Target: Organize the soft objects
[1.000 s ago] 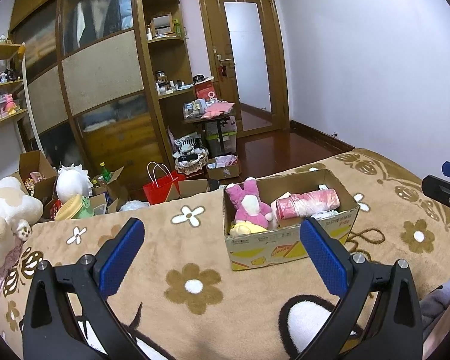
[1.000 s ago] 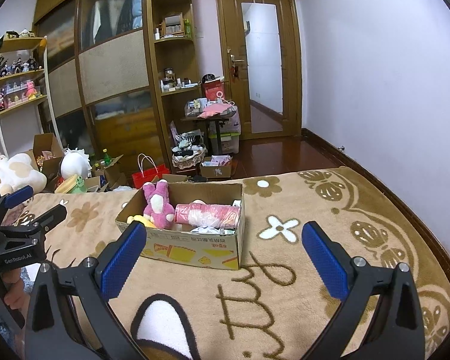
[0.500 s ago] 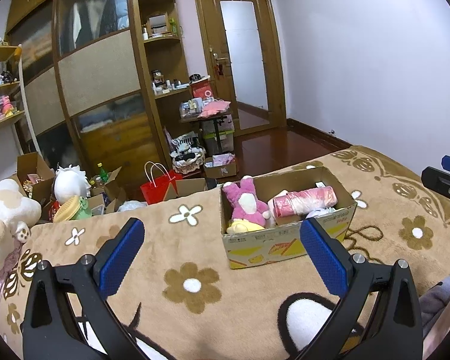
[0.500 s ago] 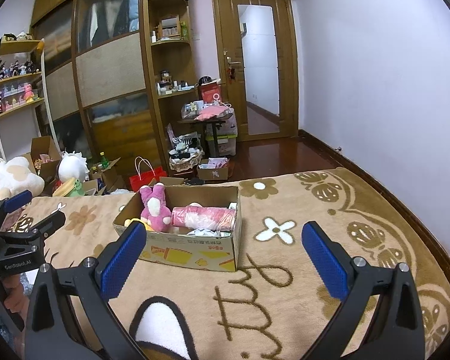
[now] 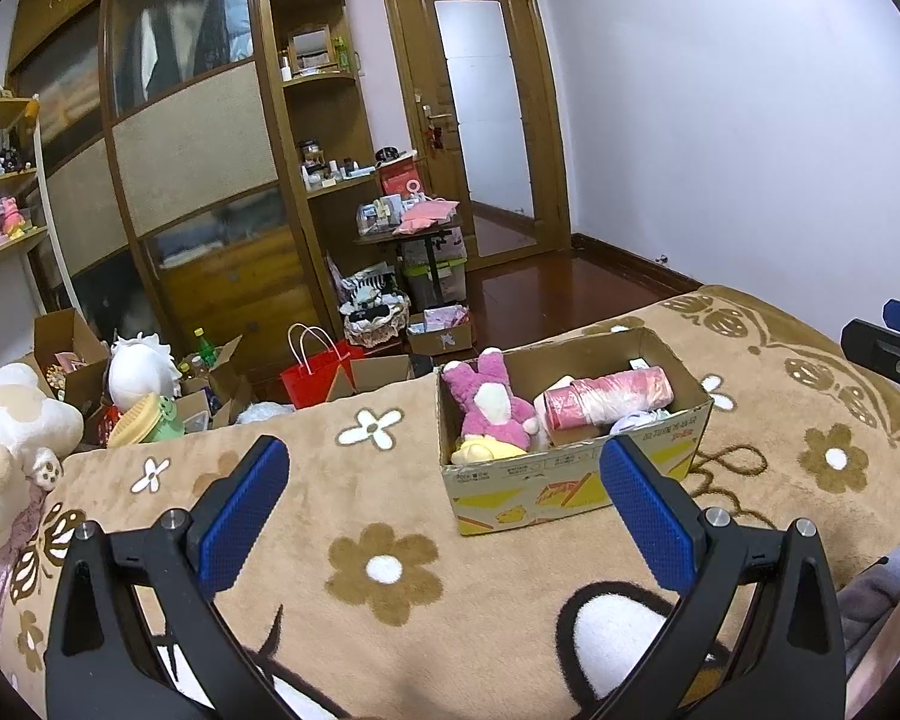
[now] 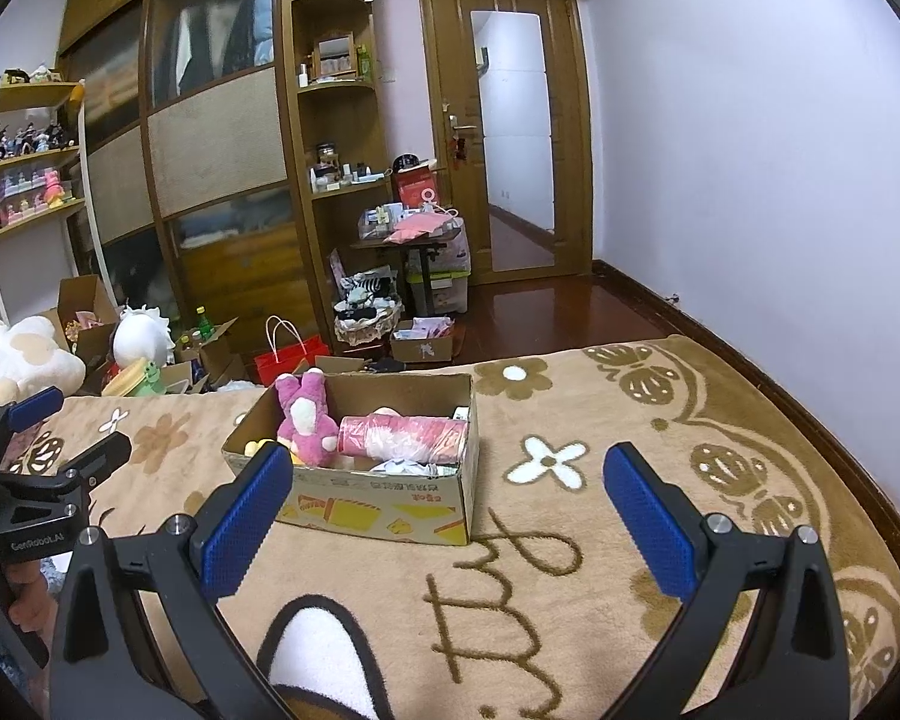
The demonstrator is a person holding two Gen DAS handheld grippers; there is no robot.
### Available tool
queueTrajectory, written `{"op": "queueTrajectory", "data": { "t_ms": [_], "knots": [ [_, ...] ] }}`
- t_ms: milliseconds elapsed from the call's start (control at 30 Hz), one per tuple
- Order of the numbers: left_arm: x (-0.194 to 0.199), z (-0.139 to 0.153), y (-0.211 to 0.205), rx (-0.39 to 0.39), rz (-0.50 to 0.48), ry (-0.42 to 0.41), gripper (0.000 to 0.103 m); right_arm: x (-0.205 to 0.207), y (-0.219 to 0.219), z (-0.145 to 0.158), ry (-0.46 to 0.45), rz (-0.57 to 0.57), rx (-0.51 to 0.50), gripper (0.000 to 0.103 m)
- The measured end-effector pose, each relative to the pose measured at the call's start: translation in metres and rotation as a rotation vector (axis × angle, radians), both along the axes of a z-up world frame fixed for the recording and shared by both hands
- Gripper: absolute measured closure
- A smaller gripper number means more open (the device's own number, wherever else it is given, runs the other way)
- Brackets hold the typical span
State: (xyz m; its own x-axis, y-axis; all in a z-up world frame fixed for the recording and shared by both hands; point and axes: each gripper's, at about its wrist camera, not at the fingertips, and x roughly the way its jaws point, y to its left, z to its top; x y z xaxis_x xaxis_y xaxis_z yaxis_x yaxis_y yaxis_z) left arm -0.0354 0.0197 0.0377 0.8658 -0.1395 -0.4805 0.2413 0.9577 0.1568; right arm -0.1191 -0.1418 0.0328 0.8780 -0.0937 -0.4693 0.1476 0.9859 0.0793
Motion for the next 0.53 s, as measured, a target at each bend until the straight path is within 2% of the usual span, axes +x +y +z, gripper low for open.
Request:
{"op": "queueTrajectory", "data": {
  "t_ms": [533],
  "knots": [
    [0.0005,-0.0028,0.0025,0.009,-0.012,0.019,0.001,0.0015,-0.0076,0.0048,-0.014,-0.006,-0.004,0.000]
  ]
}}
